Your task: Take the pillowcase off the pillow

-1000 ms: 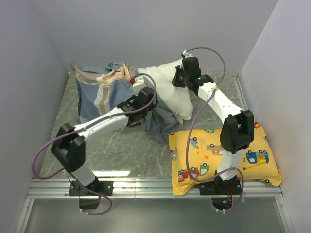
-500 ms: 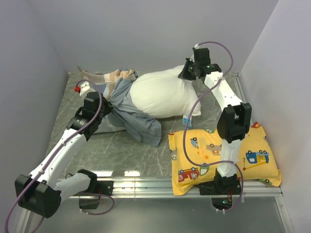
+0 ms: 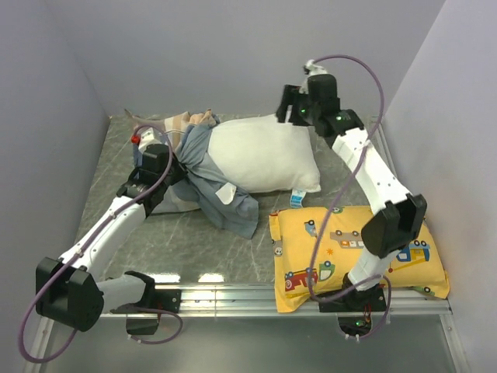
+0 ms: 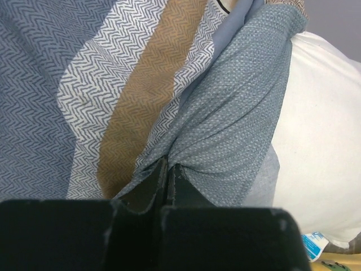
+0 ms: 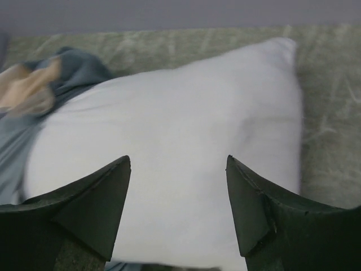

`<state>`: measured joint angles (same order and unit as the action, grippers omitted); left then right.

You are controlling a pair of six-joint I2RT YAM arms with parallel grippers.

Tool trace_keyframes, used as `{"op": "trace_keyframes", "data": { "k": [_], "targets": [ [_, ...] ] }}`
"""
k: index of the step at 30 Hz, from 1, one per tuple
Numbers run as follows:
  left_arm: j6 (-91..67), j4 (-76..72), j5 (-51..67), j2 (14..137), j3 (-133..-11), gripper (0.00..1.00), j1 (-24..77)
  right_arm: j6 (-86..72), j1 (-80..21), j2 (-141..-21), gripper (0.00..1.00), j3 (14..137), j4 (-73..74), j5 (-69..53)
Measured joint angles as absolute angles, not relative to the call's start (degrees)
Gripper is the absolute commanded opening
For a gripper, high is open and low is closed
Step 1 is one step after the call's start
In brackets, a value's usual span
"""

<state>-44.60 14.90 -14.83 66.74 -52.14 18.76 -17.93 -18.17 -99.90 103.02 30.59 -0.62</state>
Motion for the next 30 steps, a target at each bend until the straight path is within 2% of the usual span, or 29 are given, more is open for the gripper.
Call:
{"op": "trace_keyframes", "data": {
  "k": [5,8,12,14,15,17,18,19,22,23,26,30],
  "targets": [
    [-44.18,13.76,-14.52,68.93,-52.97,0.00,18.98,-14.44,-32.27,-95.46,0.78,100.07,26.65,-0.86],
    [-43.97,13.56,-14.41,69.87,-53.95,0.00,19.11,-13.13,-38.70,-98.85,0.79,98.96,26.04,-0.60],
    [-43.00,13.67,-14.39,70.46,-55.66,0.00,19.22,-13.13,-40.82,-107.11,0.75,97.58,26.41,1.80],
    [-42.59,14.20,-14.13,70.48,-56.77,0.00,19.38,-13.80,-40.27,-111.57,0.60,97.47,26.28,3.05],
    [-42.37,14.52,-14.02,70.59,-57.43,0.00,19.49,-14.26,-39.83,-112.95,0.39,97.47,26.15,3.18],
    [-41.67,14.72,-13.74,70.96,-58.92,0.02,19.92,-15.40,-38.87,-113.58,0.19,97.27,25.34,2.09],
    [-41.30,14.61,-13.52,71.16,-59.55,0.05,20.03,-16.32,-38.33,-113.23,0.06,97.27,24.69,1.13],
    [-41.01,14.48,-13.23,71.37,-60.05,0.09,20.08,-16.73,-37.78,-112.75,0.00,97.38,24.12,0.19],
    [-39.48,14.46,-11.57,72.84,-62.41,0.43,20.10,-18.13,-36.16,-111.96,0.00,98.26,23.51,-1.56],
    [-38.87,14.41,-11.31,73.36,-63.16,0.63,20.25,-18.48,-35.53,-111.92,0.00,98.30,23.22,-2.59],
    [-37.95,14.46,-12.14,73.71,-64.03,0.77,21.43,-20.64,-31.90,-111.87,0.00,98.13,22.17,-8.71],
    [-38.00,15.75,-15.59,71.57,-63.75,0.80,23.31,-21.82,-28.03,-111.87,0.00,98.30,21.98,-12.10]
  ]
}}
